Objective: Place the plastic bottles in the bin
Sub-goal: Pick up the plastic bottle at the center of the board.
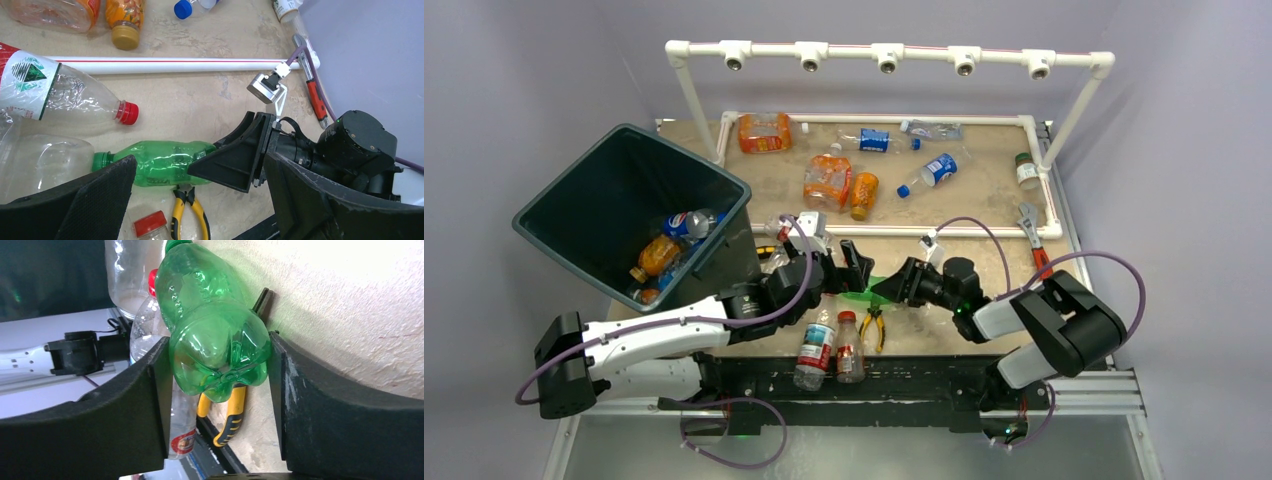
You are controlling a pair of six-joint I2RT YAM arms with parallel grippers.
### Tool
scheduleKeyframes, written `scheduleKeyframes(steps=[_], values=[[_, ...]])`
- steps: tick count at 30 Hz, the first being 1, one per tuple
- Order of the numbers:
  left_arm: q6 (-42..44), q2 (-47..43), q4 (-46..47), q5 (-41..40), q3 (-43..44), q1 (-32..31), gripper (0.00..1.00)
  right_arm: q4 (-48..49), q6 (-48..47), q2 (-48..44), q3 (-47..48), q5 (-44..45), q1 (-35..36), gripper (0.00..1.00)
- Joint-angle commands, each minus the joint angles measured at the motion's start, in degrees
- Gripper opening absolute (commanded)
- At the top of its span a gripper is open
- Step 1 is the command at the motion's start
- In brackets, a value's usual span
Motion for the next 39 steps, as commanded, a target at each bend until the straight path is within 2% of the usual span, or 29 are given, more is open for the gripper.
scheduleKeyframes(steps=[1, 6, 12, 14, 16, 18, 20, 24, 26, 31, 34, 39], values=[[-1.25, -1.81, 1.53, -0.11, -0.31, -0.2, 0.98, 5.26, 1.19, 0.47, 0.74, -2.85, 0.31, 0.53], [-1.4, -1.96, 1.47, -0.83, -0.01, -0.26, 0.98, 2.67, 1.08, -6.71, -0.98, -1.63, 0.3, 0.32], [-1.25, -4.16, 2.94, -5.86, 3.33, -0.18, 0.99, -24.94, -6.72, -36.48, 2.24, 11.23, 0.32, 0.23], [0.19, -5.41, 6.56, -6.82, 4.03, -0.18, 0.99, -33.8, -9.02, -45.72, 4.62, 16.02, 0.28, 0.16], [1.52, -6.51, 12.94, -7.26, 3.92, -0.18, 0.99, -39.79, -10.43, -52.59, 6.8, 19.39, 0.31, 0.0], [3.77, -7.28, 19.79, -6.1, 3.33, -0.18, 0.99, -44.64, -11.41, -56.79, 9.37, 21.2, 0.3, 0.0], [9.34, -7.89, 27.24, -1.62, 2.67, -0.13, 0.99, -46.99, -12.92, -59.37, 10.78, 20.91, 0.27, 0.0], [13.26, -8.21, 48.18, 9.15, -3.07, -0.09, 0.99, -43.81, -12.71, -66.38, 8.9, 19.31, 0.28, 0.0], [12.13, -6.45, 53.47, 12.38, -3.88, -0.09, 0.98, -40.45, -11.61, -72.79, 6.36, 19.14, 0.32, 0.0], [7.29, -0.07, 56.74, 19.94, -0.87, -0.05, 0.87, -31.92, -8.93, -83.41, 1.37, 18.05, 0.32, 0.0], [4.69, 1.64, 58.14, 19.87, -0.39, -0.01, 0.83, -30.46, -8.87, -84.71, 1.26, 17.66, 0.3, 0.0], [3.26, 3.68, 57.47, 20.47, 1.4, -0.05, 0.82, -25.83, -7.97, -84.74, 0.99, 15.12, 0.31, 0.0]])
